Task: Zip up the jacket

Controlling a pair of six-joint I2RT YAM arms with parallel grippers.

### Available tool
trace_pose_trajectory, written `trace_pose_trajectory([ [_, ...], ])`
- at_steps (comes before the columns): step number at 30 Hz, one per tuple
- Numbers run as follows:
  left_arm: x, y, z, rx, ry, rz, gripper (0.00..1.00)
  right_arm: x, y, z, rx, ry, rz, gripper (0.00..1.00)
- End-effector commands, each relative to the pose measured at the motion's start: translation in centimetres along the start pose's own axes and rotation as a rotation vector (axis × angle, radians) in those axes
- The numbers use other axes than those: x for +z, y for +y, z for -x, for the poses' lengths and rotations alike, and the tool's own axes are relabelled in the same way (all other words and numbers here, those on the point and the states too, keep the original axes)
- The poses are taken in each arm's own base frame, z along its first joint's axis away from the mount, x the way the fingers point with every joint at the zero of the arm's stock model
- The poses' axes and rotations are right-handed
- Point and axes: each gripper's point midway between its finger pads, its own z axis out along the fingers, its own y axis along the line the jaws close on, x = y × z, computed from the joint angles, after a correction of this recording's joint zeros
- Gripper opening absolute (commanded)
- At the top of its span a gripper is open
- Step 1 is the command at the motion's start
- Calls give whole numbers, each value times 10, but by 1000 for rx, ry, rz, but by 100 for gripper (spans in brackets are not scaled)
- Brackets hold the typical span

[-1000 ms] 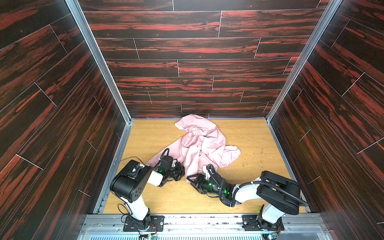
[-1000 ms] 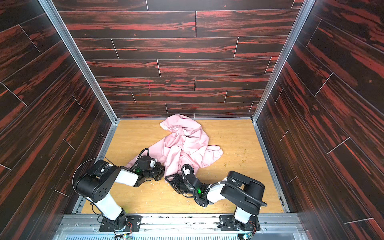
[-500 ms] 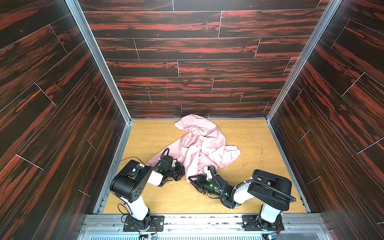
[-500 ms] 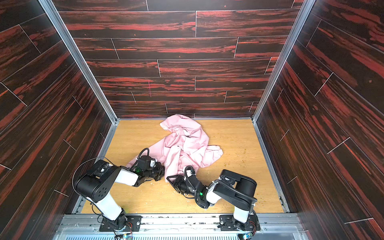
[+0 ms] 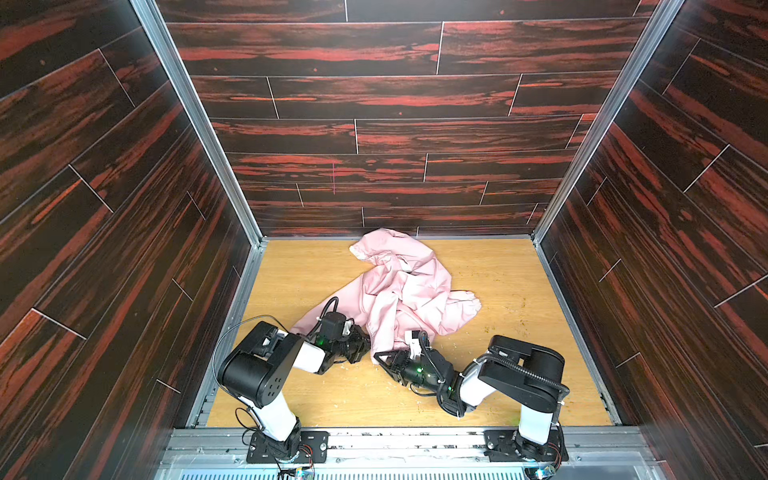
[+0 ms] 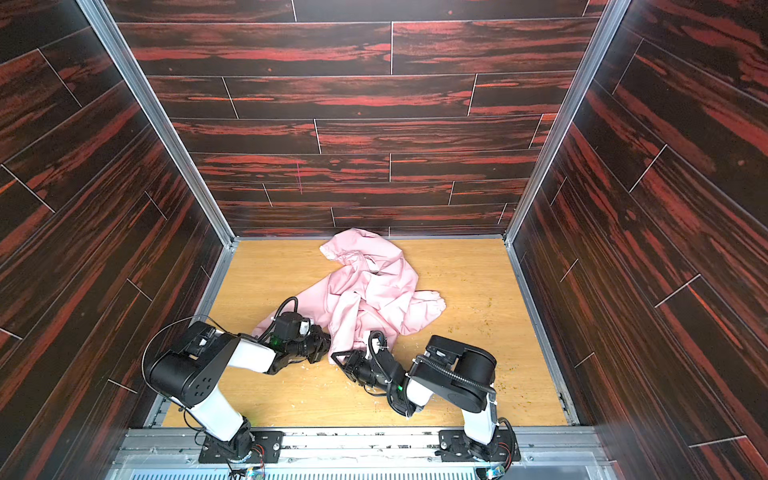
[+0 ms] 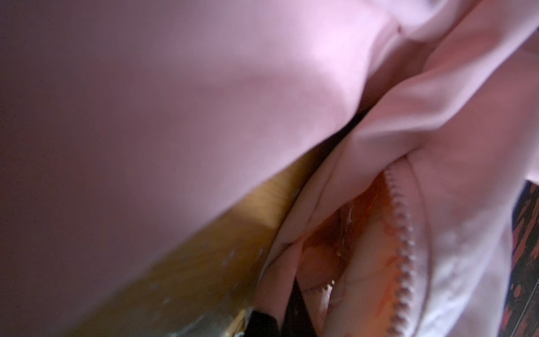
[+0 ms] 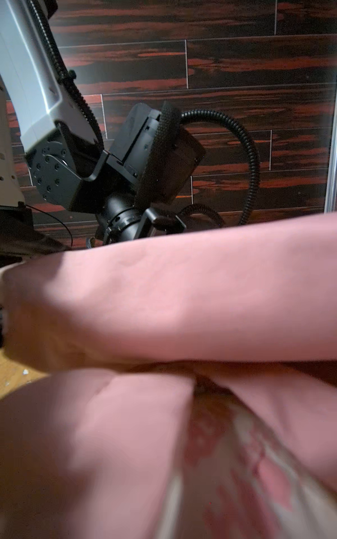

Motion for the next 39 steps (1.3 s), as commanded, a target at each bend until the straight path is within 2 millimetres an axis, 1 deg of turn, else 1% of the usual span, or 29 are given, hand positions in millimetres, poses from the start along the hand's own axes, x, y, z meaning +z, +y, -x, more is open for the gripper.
trace_pose_trajectory([
  [1,-5,12,-2,-12,-9,36,0,4,12,2,-22,-6,58,23],
  [8,-5,12,-1,-13,-12,37,0,6,12,1,-31,14,52,16],
  [11,-4,12,0,-15,-14,37,0,6,10,0,-37,26,43,15],
  [14,-4,12,1,-15,-16,37,0,5,10,0,-38,28,40,19],
  [17,-3,11,1,-18,-19,33,0,3,8,0,-37,29,33,19],
  [20,-3,12,1,-20,-19,35,0,2,7,1,-35,32,29,16],
  [27,-2,10,2,-22,-19,30,0,4,8,0,-47,53,25,15],
  [30,-1,10,3,-23,-18,31,0,4,9,2,-48,54,26,12],
  [34,1,7,3,-24,-15,24,0,6,15,3,-65,68,36,0],
  [37,0,2,3,-26,-11,10,0,7,26,5,-84,87,44,0],
  [39,-3,-8,3,-24,-12,-14,0,6,36,13,-96,85,40,0],
])
